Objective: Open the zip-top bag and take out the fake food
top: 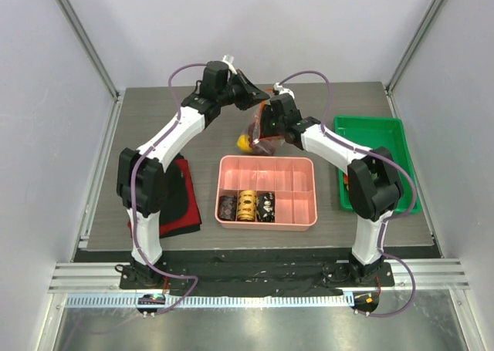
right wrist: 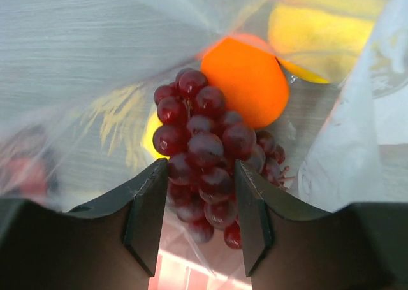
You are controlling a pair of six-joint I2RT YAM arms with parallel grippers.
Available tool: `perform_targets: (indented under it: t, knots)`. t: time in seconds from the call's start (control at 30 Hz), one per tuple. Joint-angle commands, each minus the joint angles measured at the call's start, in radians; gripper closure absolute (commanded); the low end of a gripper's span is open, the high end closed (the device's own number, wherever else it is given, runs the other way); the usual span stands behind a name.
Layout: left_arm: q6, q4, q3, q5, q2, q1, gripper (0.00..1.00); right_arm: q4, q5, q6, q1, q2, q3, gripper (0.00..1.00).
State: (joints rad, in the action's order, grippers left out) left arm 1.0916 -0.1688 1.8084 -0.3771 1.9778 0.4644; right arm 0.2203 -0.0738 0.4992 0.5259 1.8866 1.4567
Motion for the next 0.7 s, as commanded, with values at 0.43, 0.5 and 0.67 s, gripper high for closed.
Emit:
perform_targets:
  t: [0.43, 0.5, 0.67]
  knots:
    - [-0.032, 0.017, 0.019, 0.014, 0.003, -0.007, 1.00, 0.007, -0.040, -0.056, -0.006, -0.023, 0.048, 0.94]
    - [-0.032, 0.025, 0.006, 0.015, 0.000, -0.013, 1.00, 0.025, -0.050, -0.062, -0.006, -0.065, 0.059, 0.98]
    - [-0.036, 0.031, -0.021, 0.017, -0.011, -0.032, 1.00, 0.105, -0.070, -0.071, -0.004, -0.156, 0.096, 0.98]
